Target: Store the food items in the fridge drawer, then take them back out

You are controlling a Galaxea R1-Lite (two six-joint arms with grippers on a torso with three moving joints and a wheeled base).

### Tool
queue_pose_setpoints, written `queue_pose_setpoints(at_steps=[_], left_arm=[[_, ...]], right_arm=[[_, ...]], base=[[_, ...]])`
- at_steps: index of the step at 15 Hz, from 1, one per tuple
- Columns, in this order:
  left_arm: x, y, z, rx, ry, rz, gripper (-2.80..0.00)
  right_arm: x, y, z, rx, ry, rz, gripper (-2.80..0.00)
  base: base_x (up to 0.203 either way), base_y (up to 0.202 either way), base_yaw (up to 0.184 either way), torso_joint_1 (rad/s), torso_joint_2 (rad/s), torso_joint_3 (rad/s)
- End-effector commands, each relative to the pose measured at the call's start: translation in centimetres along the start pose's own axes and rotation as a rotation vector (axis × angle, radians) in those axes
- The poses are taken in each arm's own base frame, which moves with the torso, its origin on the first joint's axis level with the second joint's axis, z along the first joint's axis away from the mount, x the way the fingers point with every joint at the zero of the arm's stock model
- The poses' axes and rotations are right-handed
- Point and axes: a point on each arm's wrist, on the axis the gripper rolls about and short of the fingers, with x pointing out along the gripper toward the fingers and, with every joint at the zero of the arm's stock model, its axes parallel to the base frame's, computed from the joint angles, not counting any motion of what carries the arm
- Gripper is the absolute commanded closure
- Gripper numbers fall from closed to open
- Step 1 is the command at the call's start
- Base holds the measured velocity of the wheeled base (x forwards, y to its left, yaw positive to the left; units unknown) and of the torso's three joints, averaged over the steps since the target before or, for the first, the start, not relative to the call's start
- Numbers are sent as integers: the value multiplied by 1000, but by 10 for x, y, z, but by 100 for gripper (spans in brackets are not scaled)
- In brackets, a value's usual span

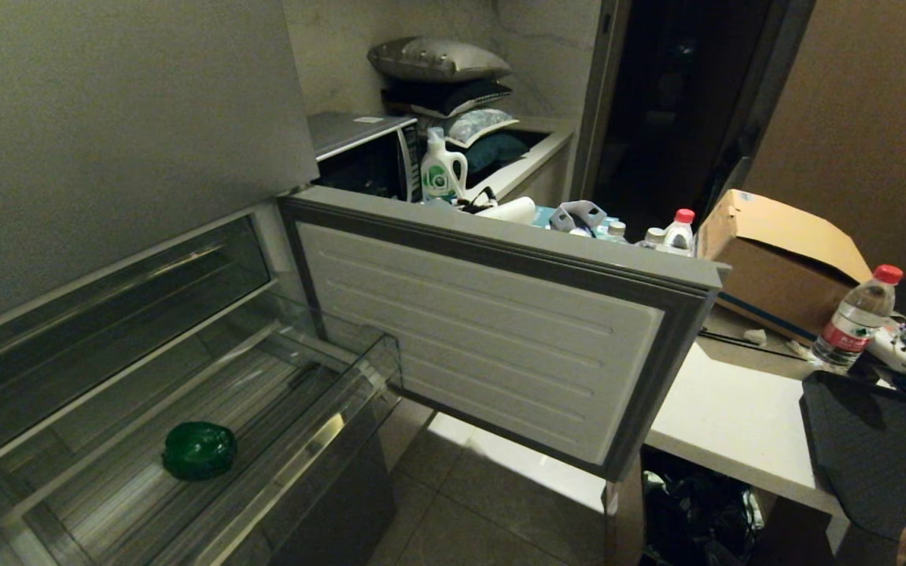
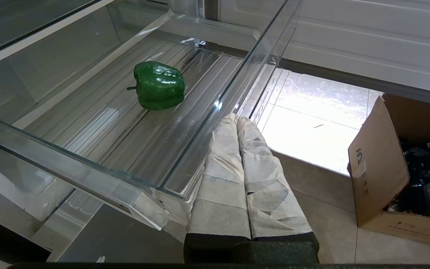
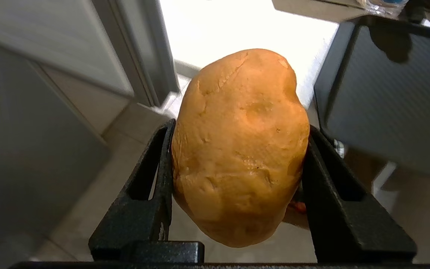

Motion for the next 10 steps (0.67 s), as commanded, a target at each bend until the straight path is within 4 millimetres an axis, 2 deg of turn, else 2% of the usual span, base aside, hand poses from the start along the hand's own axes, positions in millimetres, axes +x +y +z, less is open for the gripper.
queue_pose_setpoints(at_steps=[1, 3, 7, 10], left_arm=[[0, 0, 0, 0, 2, 0, 0], [0, 0, 0, 0, 2, 0, 0], [0, 0, 0, 0, 2, 0, 0], [0, 0, 0, 0, 2, 0, 0]], right_arm=[[-14, -1, -23, -32, -47, -12, 0], [-17, -1, -27, -71, -55, -27, 0], [-33, -2, -35, -138, -258, 0, 0], [-33, -2, -35, -120, -256, 10, 0]], base=[[0, 0, 0, 0, 0, 0], [0, 0, 0, 0, 0, 0], [0, 0, 0, 0, 0, 0], [0, 0, 0, 0, 0, 0]])
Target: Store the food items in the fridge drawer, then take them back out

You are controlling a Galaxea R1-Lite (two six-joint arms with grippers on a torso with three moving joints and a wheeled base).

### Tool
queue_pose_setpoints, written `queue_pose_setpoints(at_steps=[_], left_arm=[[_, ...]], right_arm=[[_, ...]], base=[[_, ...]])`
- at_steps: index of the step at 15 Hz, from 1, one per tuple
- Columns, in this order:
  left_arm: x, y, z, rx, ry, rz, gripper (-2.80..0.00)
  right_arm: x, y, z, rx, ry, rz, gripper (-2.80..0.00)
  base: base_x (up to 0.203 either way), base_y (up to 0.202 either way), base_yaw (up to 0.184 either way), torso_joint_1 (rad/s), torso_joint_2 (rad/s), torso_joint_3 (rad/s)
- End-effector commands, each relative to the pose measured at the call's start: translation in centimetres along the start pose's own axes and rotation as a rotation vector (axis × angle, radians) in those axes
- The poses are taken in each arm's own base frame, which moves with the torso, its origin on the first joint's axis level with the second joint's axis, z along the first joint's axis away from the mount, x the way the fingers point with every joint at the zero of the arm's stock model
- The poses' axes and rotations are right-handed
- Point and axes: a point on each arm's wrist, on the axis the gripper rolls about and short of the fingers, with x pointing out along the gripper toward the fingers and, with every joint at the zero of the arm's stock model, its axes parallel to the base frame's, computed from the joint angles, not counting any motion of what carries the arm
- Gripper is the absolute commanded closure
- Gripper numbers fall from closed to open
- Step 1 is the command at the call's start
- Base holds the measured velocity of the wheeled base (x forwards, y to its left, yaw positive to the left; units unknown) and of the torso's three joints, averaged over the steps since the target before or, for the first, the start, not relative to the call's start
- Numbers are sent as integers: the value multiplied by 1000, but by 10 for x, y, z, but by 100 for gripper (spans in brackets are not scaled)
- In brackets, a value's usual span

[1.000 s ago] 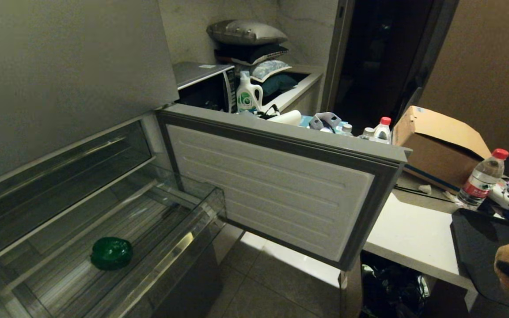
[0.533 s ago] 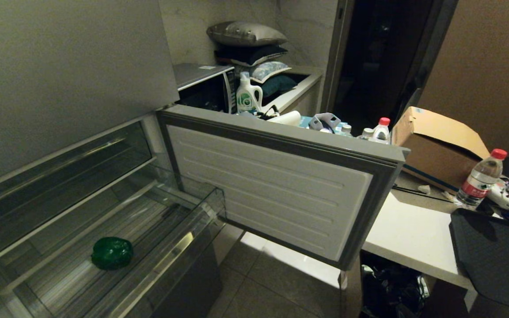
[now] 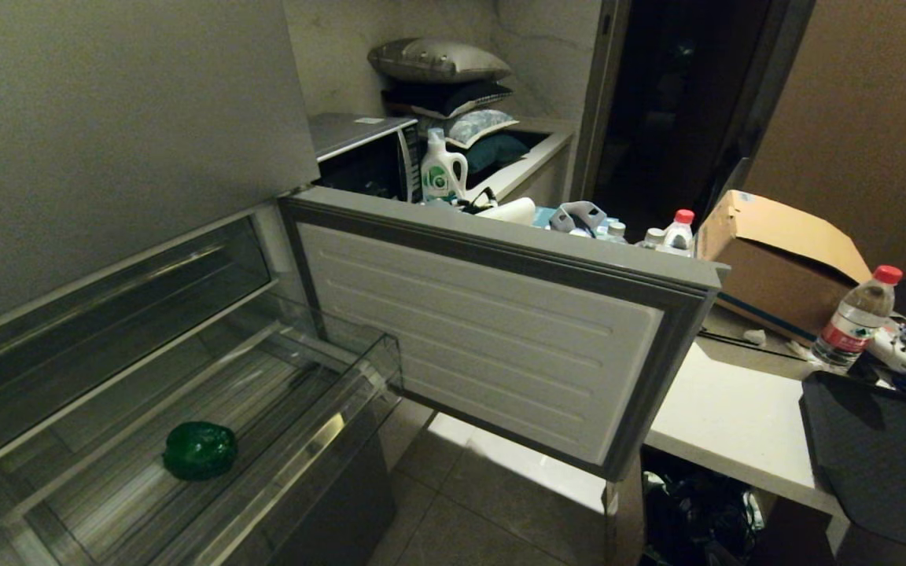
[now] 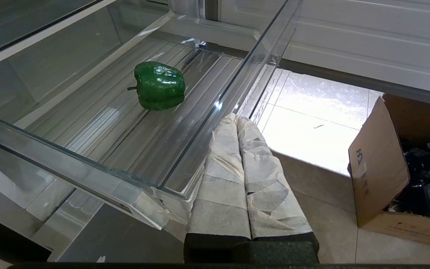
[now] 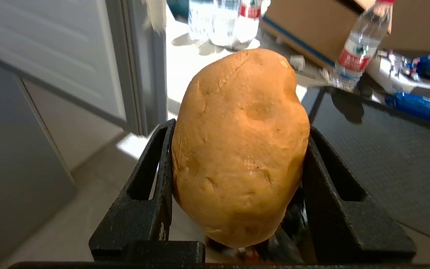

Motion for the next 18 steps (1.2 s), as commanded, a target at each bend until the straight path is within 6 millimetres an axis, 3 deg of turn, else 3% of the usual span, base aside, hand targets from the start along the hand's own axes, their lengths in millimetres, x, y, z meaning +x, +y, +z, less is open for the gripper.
queue_pose_setpoints(at_steps=[1, 8, 18], left_arm=[[0, 0, 0, -1, 2, 0, 0], [0, 0, 0, -1, 2, 0, 0], [0, 0, 0, -1, 2, 0, 0]], right_arm=[[-1, 1, -9, 22, -3, 0, 0], [-1, 1, -9, 38, -4, -3, 0], [-1, 1, -9, 39, -4, -3, 0]], base=[[0, 0, 0, 0, 0, 0], [0, 0, 0, 0, 0, 0], [2, -7, 167, 4, 1, 1]])
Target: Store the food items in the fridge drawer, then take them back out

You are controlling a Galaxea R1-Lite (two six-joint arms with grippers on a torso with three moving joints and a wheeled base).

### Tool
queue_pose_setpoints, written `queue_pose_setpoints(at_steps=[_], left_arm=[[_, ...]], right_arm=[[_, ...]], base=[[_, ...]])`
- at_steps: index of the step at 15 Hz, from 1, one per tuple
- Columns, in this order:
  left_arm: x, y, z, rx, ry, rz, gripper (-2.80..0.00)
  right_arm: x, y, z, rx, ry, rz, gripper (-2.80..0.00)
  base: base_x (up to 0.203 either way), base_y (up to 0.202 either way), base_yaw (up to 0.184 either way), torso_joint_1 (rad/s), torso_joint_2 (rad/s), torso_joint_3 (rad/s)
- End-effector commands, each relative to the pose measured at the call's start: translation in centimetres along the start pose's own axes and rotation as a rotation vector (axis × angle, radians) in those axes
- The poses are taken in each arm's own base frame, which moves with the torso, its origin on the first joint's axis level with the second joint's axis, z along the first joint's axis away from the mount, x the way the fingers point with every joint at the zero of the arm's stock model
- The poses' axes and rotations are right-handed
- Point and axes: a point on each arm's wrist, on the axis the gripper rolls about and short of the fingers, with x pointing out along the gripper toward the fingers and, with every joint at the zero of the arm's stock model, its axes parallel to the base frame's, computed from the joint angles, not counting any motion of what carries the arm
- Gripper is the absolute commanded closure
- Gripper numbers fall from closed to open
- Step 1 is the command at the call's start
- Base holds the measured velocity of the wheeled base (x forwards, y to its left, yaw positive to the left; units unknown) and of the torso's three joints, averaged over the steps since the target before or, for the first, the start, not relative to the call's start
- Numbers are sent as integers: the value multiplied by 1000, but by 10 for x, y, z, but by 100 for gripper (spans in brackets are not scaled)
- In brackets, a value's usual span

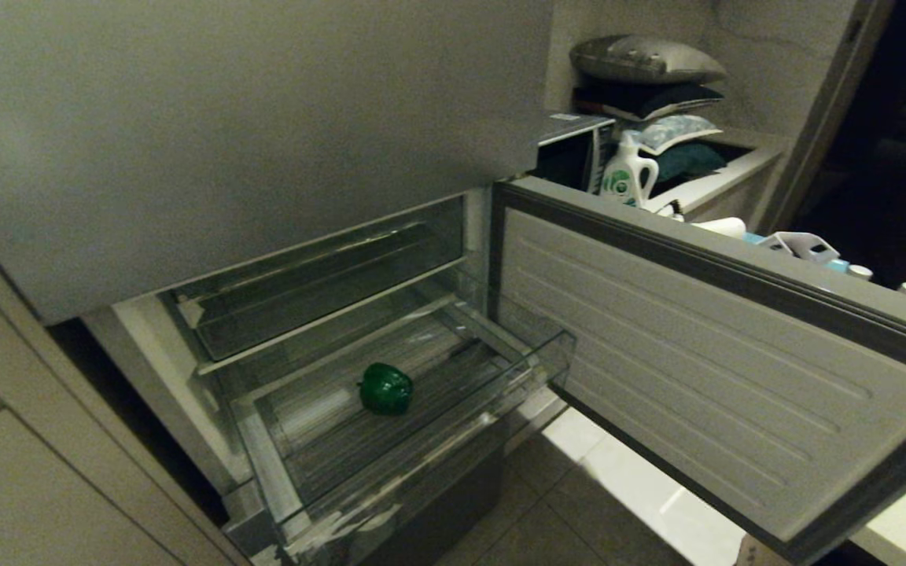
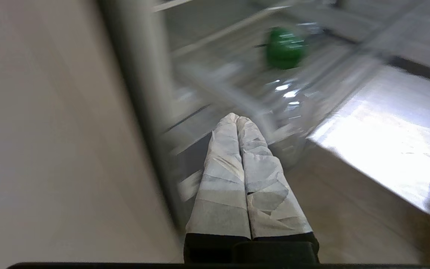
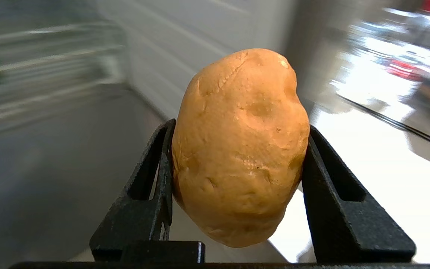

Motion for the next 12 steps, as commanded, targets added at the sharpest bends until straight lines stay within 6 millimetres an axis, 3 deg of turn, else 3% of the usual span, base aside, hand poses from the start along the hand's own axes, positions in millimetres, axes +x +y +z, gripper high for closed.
queue_pose_setpoints(at_steps=[1, 12], left_arm=[[0, 0, 0, 0, 1, 0, 0], [0, 0, 0, 0, 0, 0, 0]], right_arm=[[2, 0, -9, 2, 29, 2, 0], [2, 0, -9, 21, 30, -1, 0]], base=[[2, -8, 176, 3, 1, 2], [2, -7, 175, 2, 2, 3]])
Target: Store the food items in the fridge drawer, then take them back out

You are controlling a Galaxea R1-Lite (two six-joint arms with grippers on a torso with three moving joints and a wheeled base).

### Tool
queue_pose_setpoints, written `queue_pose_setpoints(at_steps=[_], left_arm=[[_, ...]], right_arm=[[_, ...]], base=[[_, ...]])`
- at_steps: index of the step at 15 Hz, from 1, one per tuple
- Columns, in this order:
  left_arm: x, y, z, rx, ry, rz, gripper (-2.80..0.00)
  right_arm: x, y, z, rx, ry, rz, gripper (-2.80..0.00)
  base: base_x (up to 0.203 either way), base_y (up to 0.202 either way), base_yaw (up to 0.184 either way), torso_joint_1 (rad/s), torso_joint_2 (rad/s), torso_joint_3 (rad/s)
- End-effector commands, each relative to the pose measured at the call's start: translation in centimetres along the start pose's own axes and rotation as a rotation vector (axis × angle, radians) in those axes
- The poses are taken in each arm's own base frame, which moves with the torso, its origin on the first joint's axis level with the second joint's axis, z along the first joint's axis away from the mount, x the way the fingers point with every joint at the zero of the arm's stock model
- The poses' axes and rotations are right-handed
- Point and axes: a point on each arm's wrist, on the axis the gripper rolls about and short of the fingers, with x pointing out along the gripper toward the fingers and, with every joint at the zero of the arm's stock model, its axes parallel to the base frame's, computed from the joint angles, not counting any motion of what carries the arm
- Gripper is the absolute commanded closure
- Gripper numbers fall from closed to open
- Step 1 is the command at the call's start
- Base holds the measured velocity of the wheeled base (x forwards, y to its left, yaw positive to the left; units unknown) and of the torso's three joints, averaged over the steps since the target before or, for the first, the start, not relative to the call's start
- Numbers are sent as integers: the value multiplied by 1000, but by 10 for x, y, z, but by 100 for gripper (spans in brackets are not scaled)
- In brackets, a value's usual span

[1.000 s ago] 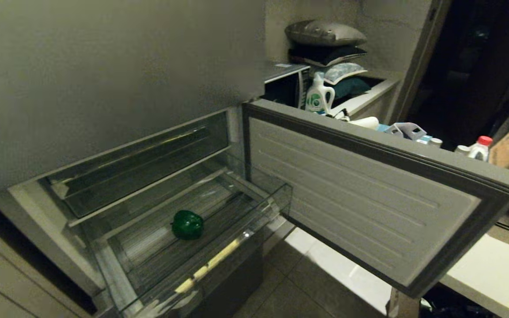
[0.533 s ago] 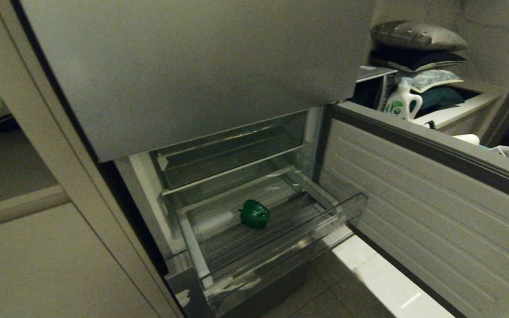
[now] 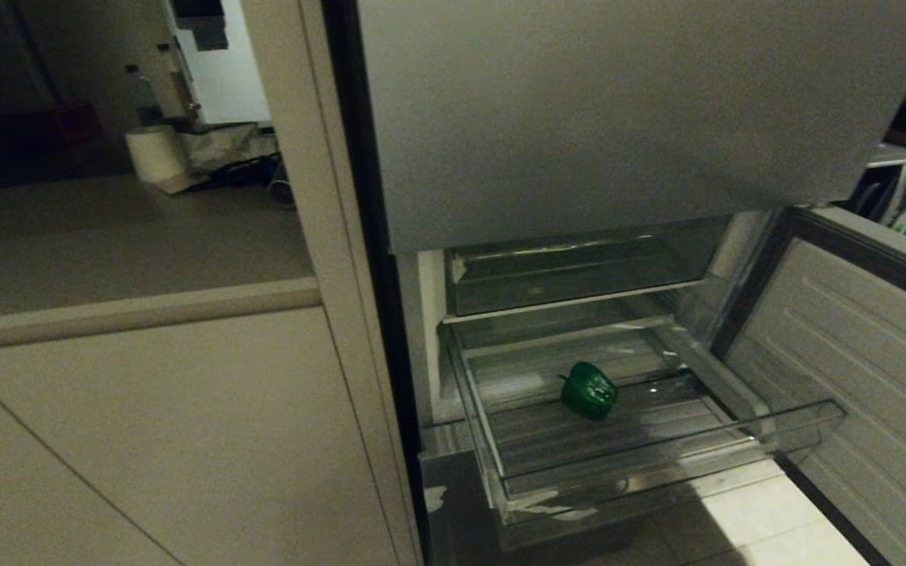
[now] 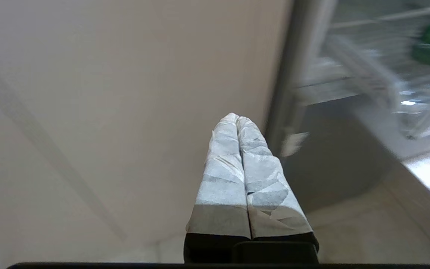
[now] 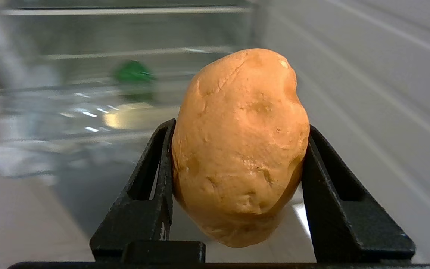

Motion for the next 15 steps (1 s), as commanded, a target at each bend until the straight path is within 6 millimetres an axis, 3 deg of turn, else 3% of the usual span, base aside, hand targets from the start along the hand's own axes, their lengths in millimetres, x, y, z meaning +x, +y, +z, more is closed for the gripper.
queue_pose_setpoints(at_steps=[1, 4, 7, 12, 15], left_arm=[[0, 0, 0, 0, 2, 0, 0], [0, 0, 0, 0, 1, 0, 0], [0, 0, 0, 0, 2, 0, 0], [0, 0, 0, 0, 2, 0, 0], [0, 0, 0, 0, 2, 0, 0]], right_arm=[[2, 0, -8, -3, 29, 2, 0], [7, 0, -8, -17, 90, 15, 0], [30, 1, 4, -35, 219, 85, 0], [103, 8, 24, -35, 449, 196, 0], [163, 15, 28, 1, 556, 228, 0]], base=[[4, -12, 178, -1, 4, 2], [0, -6, 126, 3, 0, 3], [0, 0, 0, 0, 0, 0], [0, 0, 0, 0, 0, 0], [0, 0, 0, 0, 0, 0]])
